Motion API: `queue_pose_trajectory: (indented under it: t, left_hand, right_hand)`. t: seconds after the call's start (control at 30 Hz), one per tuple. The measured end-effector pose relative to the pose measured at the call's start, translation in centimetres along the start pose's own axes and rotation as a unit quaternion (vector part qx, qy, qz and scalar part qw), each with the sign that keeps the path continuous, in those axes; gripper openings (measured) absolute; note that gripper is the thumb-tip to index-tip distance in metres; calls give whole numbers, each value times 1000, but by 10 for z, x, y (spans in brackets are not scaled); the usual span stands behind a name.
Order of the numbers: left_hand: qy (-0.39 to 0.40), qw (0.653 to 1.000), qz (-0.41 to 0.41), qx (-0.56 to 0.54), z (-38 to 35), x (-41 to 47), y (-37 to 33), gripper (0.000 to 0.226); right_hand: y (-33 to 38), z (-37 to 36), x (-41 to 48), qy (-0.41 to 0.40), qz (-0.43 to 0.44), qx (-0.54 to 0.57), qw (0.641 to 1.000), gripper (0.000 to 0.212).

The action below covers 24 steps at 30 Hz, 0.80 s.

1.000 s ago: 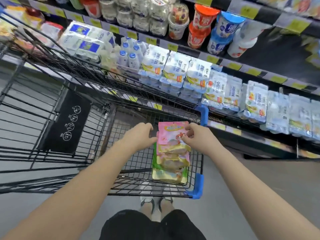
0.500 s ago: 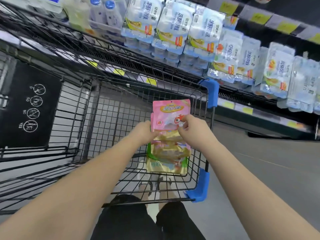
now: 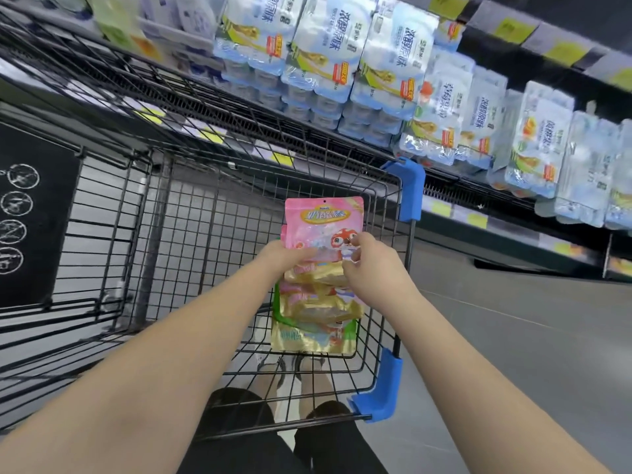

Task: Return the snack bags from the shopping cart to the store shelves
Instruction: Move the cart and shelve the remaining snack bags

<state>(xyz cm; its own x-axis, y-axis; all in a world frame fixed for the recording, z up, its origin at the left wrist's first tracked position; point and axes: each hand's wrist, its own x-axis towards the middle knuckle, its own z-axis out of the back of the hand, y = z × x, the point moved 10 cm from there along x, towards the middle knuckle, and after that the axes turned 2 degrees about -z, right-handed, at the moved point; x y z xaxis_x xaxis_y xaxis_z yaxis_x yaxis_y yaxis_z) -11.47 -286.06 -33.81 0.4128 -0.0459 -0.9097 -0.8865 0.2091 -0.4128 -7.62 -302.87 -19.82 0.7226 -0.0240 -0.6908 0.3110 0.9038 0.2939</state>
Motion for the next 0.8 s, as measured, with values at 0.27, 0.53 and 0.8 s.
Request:
queue_pose_trajectory:
  t: [0.27, 0.53, 0.8]
  left_hand:
    - [103, 983, 39, -145, -37, -8, -3, 45]
    - [42, 982, -35, -181, -1, -2, -4, 43]
    - [1, 982, -81, -168, 65, -22, 9, 49]
  right_hand:
    - [-2, 0, 2, -9, -3, 21, 1000, 43]
    - [-8, -10, 4, 3, -29, 32, 999, 46]
    - [-17, -29, 0, 22, -74, 47, 996, 55]
